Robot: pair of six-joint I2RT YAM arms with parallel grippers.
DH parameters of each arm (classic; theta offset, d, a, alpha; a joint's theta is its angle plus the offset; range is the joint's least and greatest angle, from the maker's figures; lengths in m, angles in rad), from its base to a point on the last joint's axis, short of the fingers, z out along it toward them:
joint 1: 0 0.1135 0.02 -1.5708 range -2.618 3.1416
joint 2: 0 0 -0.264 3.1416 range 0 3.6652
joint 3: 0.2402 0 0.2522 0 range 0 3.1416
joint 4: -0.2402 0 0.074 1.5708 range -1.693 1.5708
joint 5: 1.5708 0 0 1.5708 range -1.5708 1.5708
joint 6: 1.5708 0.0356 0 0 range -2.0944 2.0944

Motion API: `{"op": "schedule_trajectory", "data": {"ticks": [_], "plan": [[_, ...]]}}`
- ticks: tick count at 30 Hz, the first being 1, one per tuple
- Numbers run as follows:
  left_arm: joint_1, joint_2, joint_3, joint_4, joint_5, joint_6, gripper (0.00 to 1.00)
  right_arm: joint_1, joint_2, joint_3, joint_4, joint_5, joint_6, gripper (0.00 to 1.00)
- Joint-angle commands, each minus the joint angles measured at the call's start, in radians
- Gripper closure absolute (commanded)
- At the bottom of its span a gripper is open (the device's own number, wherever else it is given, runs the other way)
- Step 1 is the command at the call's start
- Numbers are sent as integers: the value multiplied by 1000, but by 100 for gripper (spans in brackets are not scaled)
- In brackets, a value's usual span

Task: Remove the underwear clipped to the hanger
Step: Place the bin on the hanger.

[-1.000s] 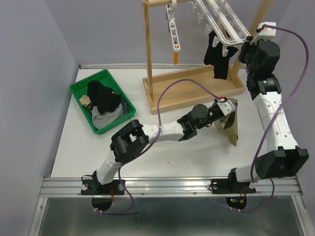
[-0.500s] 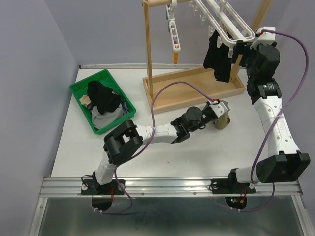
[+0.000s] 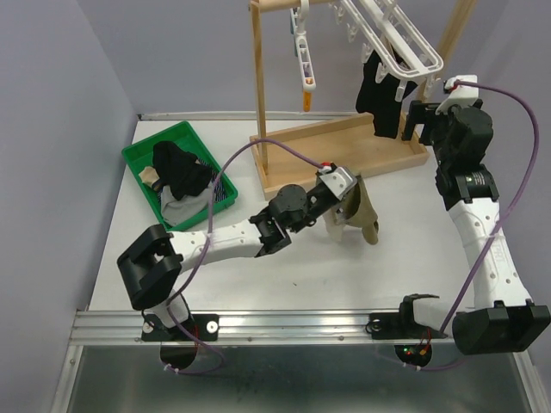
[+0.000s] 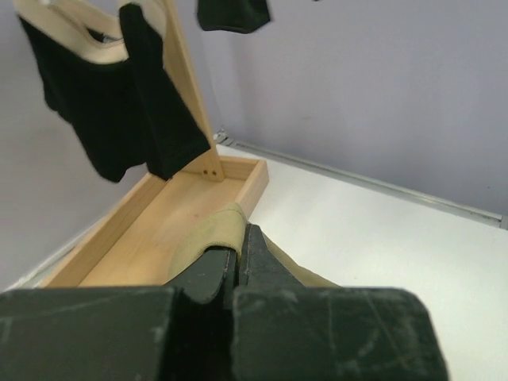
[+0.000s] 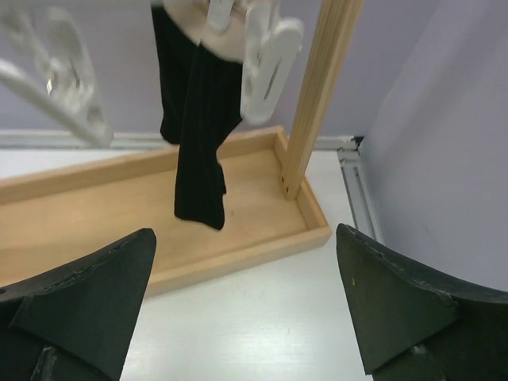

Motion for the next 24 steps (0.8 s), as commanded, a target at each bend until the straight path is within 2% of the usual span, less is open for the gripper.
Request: {"op": "schedule_trajectory", "data": {"ticks": [1, 5, 9, 15, 19, 23, 24], "plan": [[27, -145, -101, -49, -70, -26, 100, 6, -67, -90, -54, -113, -61, 0], [74, -279, -173, -139, -118, -41, 100, 6, -101, -152, -113, -252, -118, 0], [180, -447, -238, -238, -139, -86, 100, 6, -127, -216, -134, -395, -172, 0], [441, -589, -264, -363, -190, -155, 100, 1, -158, -288, -153, -473, -228, 0], [582, -596, -203, -455, -282, -179, 100, 0, -158, -339, -145, -501, -250, 0], [754, -557, -115, -506, -264, -204, 100, -3, -150, -408, -107, -533, -244, 0], [830, -531, -103, -511, -253, -211, 100, -3, -149, -420, -89, -548, -245, 0]]}}
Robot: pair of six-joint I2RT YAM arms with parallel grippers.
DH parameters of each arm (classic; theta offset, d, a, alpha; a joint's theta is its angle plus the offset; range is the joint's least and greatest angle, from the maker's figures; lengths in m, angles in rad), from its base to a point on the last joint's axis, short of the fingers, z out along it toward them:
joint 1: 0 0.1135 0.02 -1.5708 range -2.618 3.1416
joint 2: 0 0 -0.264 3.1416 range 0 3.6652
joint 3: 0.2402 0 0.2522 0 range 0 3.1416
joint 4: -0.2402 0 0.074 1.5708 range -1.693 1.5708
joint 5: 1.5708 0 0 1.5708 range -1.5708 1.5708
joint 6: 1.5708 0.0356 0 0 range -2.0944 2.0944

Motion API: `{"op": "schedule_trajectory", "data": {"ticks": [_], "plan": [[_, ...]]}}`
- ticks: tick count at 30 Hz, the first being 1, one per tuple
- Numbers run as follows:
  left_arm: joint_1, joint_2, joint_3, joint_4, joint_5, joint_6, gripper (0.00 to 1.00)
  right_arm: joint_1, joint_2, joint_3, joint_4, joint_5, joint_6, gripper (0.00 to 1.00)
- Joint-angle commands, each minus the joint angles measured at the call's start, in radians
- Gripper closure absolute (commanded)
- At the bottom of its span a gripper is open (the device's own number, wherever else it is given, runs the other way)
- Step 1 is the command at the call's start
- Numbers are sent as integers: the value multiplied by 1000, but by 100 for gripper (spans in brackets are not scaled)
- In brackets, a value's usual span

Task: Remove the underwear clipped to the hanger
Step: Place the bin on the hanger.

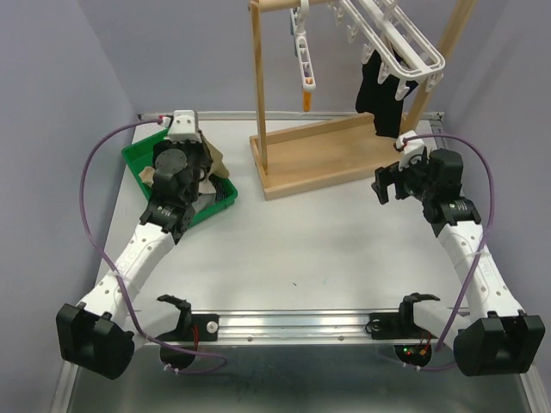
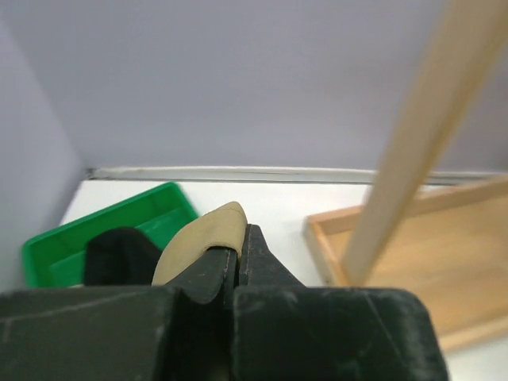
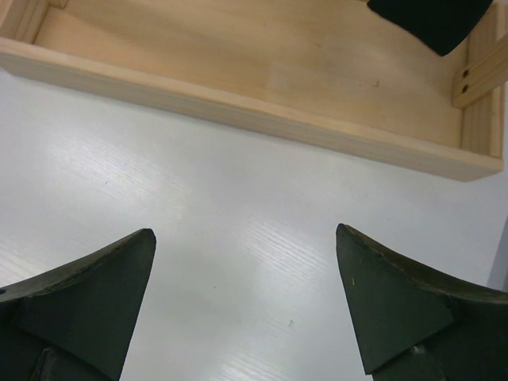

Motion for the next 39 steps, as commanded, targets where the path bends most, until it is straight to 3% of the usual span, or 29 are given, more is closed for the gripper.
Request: {"op": "schedule_trajectory", "data": {"ticks": [1, 7, 14, 26, 33, 37, 39], "plan": [[163, 46, 108, -18, 0, -52, 100, -2, -6, -67, 62, -66, -20, 0], [349, 210, 187, 68, 30, -121, 100, -3, -22, -95, 63, -101, -23, 0], [438, 438, 348, 111, 28, -118, 100, -2, -25, -101, 62, -82, -29, 0], [443, 730, 392, 66, 57, -109, 100, -2, -8, -104, 63, -56, -37, 0], [448, 922, 511, -150, 157, -126, 100, -3, -15, -104, 65, -50, -38, 0], [451, 1002, 579, -239, 184, -138, 93, -3, -22, -103, 63, -46, -37, 0], [457, 1008, 582, -254, 183, -138, 85, -3, -23, -103, 63, -44, -38, 0]]}}
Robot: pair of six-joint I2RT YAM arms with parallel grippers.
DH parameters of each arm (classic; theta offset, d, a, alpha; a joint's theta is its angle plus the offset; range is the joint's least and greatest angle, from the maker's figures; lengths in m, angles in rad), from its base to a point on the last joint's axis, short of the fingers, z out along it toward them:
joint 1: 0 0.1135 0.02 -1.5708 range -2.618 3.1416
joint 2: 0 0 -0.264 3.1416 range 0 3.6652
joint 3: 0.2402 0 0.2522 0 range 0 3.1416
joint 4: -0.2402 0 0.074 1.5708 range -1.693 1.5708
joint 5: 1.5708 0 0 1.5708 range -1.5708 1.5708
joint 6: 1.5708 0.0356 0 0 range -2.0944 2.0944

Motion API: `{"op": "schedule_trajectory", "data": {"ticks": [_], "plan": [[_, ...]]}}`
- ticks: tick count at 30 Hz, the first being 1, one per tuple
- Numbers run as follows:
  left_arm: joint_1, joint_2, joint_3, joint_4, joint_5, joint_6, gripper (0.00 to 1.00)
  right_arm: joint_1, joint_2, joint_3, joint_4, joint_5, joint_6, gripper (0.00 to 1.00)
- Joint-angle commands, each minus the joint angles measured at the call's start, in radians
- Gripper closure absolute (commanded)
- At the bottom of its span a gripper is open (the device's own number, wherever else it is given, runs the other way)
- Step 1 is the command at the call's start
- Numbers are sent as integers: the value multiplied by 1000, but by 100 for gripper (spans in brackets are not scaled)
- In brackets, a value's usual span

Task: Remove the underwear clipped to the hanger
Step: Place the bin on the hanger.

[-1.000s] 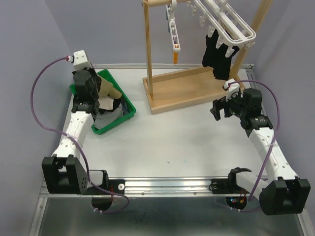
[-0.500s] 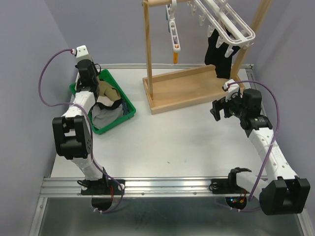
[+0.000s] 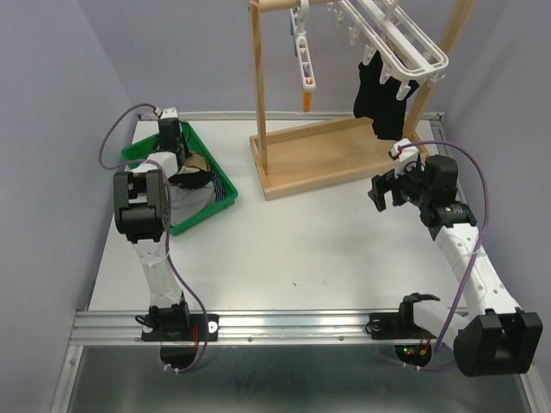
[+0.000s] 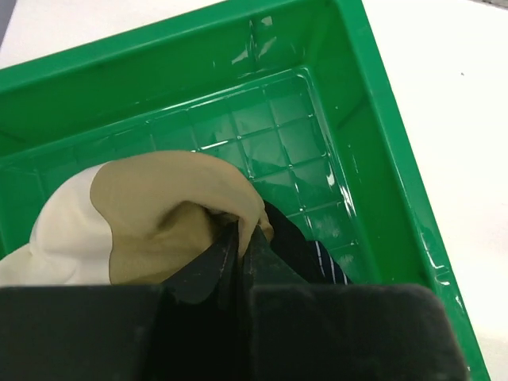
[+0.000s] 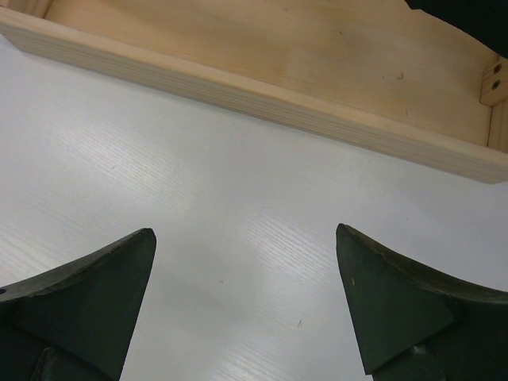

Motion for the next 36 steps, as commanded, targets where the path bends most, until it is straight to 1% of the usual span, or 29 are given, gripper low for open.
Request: {"op": "schedule_trajectory", "data": {"ticks": [1, 2, 3, 4, 6, 7, 8, 9, 10, 11, 12, 13, 16, 21, 24, 25, 26, 28, 29, 32, 33, 34, 35, 36], "plan": [[11, -16, 56, -77, 30, -11, 80, -3, -26, -20, 38, 13, -12, 0], [14, -21, 56, -79, 29, -8, 77, -3, -28, -20, 39, 13, -12, 0], [14, -27, 56, -85, 22, -6, 72, -3, -30, -20, 38, 13, -12, 0], [16, -51, 57, -85, 16, -6, 60, -2, -31, -20, 38, 13, -12, 0], [16, -90, 57, -85, 18, -2, 50, -3, -33, -20, 38, 13, -12, 0], [17, -133, 60, -86, 19, -3, 45, -2, -33, -20, 38, 11, -12, 0], [17, -154, 68, -86, 21, -2, 38, -3, -33, -20, 39, 10, -14, 0], [16, -177, 73, -86, 25, -3, 36, -2, -34, -20, 38, 8, -14, 0], [17, -219, 79, -92, 32, -8, 29, -3, -34, -20, 39, 13, -12, 0], [17, -236, 92, -98, 38, -12, 26, -2, -36, -21, 41, 13, -14, 0], [17, -254, 94, -109, 41, -19, 17, -3, -37, -21, 39, 14, -12, 0], [16, -285, 99, -115, 39, -37, 13, -3, -39, -21, 41, 16, -12, 0], [16, -344, 91, -125, 50, -54, 12, -2, -40, -23, 43, 17, -14, 0], [17, -433, 30, -122, 59, -86, 12, -3, -40, -21, 43, 17, -14, 0], [14, -516, -28, -97, 107, -97, 11, -2, -40, -21, 44, 13, -3, 0], [14, -565, -48, -85, 139, -100, 11, -3, -42, -23, 44, 7, -2, 0], [16, -591, -100, -70, 148, -100, 11, -2, -39, -21, 46, 5, 0, 0], [14, -671, -160, -17, 218, -98, 11, -2, -36, -23, 49, 7, 1, 0], [16, -699, -224, 1, 235, -97, 10, -5, -34, -23, 50, 8, 0, 0], [14, -821, -340, 75, 266, -74, 8, -23, -33, -21, 55, -10, 1, 0], [16, -855, -418, 113, 268, -71, 7, -23, -28, -17, 55, -21, 3, 0], [16, -886, -453, 130, 271, -69, 5, -47, -24, -12, 56, -33, 9, 0], [16, -947, -508, 144, 283, -69, 4, -72, -19, -6, 53, -65, 14, 0], [16, -1002, -532, 154, 289, -63, 4, -84, -4, 9, 53, -81, 20, 0]]}}
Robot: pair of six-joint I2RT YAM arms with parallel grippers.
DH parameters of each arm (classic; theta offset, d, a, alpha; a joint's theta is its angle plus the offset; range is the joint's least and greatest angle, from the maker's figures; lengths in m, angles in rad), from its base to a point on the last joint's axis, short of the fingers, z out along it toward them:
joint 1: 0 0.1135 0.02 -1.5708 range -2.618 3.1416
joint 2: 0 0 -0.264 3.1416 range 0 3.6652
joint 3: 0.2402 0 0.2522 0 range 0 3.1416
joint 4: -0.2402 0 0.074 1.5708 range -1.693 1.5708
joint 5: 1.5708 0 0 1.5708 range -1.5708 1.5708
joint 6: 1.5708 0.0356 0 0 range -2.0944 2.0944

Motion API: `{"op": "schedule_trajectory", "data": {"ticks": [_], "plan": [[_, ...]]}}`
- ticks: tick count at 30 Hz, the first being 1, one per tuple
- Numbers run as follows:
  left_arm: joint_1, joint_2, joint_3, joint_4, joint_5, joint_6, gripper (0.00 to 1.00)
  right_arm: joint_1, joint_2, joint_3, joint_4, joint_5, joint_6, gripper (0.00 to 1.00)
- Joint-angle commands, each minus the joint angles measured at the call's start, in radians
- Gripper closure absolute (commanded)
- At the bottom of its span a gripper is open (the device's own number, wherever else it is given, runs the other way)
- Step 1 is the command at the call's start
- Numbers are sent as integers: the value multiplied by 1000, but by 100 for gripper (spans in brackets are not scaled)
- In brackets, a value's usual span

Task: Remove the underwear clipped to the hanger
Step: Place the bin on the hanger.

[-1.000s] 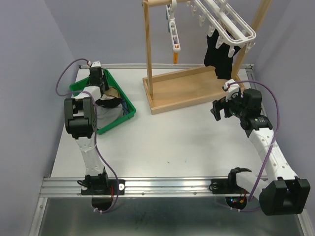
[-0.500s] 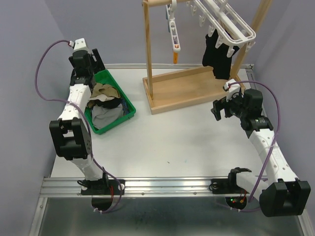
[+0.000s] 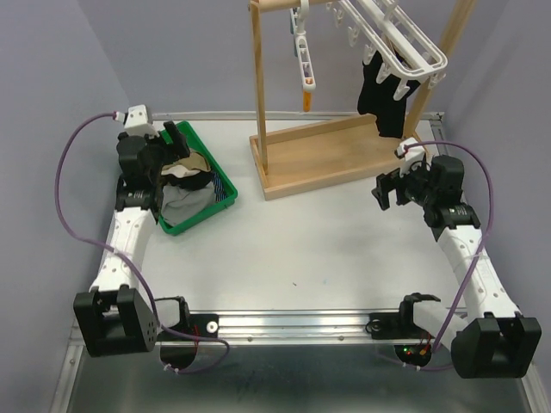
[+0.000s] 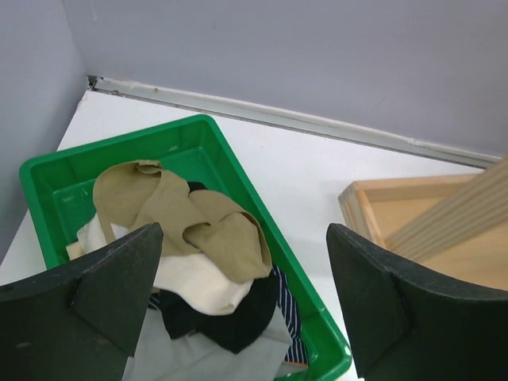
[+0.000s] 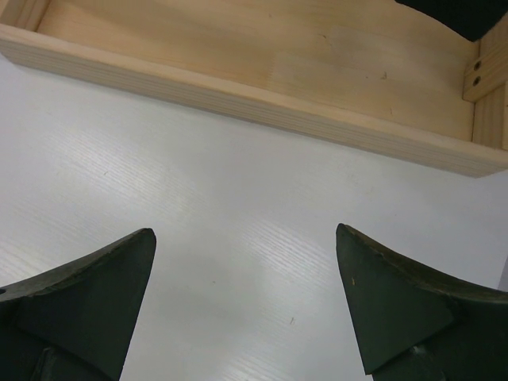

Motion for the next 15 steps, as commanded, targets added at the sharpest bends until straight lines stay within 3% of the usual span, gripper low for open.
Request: {"op": "schedule_trajectory", "data": {"ticks": [1, 8, 15], "plan": [[2, -172, -113, 131, 67, 24, 4, -65, 23, 20, 49, -74, 20, 0], [-15, -396, -273, 176, 106, 72, 1, -220, 93, 211, -6, -218, 92, 0], [-73, -485, -356, 127, 121, 125, 1, -246, 112, 538, -245, -138, 181, 0]]}}
